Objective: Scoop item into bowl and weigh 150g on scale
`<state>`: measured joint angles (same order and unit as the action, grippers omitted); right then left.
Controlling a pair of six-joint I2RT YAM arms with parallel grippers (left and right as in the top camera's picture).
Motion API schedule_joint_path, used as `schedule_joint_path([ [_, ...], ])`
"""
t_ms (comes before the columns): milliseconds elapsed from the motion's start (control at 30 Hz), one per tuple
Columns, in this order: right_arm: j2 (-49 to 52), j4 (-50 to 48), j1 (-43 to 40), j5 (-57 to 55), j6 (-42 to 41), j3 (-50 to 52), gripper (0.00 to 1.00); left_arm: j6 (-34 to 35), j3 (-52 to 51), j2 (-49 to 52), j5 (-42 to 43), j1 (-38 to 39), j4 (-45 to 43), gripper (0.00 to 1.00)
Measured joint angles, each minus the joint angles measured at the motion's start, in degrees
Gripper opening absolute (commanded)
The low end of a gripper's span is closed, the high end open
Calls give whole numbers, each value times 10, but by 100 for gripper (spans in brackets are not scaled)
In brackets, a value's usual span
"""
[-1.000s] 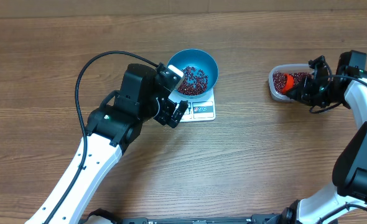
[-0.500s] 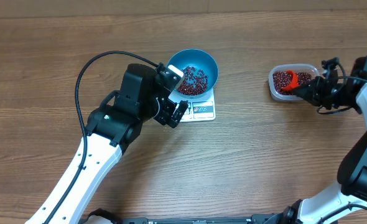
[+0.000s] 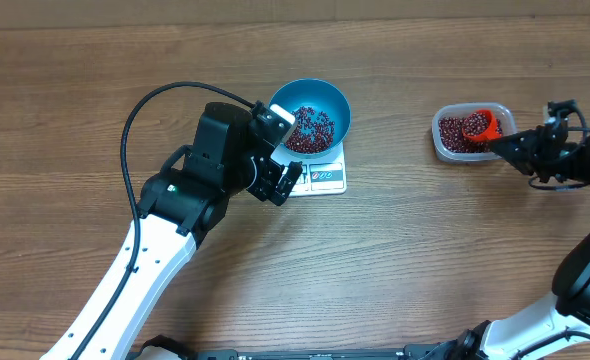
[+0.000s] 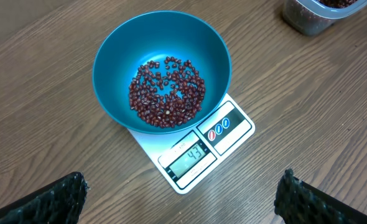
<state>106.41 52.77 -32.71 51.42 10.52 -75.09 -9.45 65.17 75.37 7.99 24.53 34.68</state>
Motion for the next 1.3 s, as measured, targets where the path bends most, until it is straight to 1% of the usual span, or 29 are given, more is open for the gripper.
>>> schedule_joint_path([
  [267,0,8,-10,64,0,0,4,0,0,0,0,0,0,100],
  [767,0,7,0,227,0,0,4,0,0,0,0,0,0,100],
  [900,0,1,26,254,0,0,4,0,0,0,0,0,0,100],
  [1100,0,-29,96,273,-3,0,4,0,0,0,0,0,0,100],
  [1300,0,-104,168,277,-14,0,4,0,0,0,0,0,0,100],
])
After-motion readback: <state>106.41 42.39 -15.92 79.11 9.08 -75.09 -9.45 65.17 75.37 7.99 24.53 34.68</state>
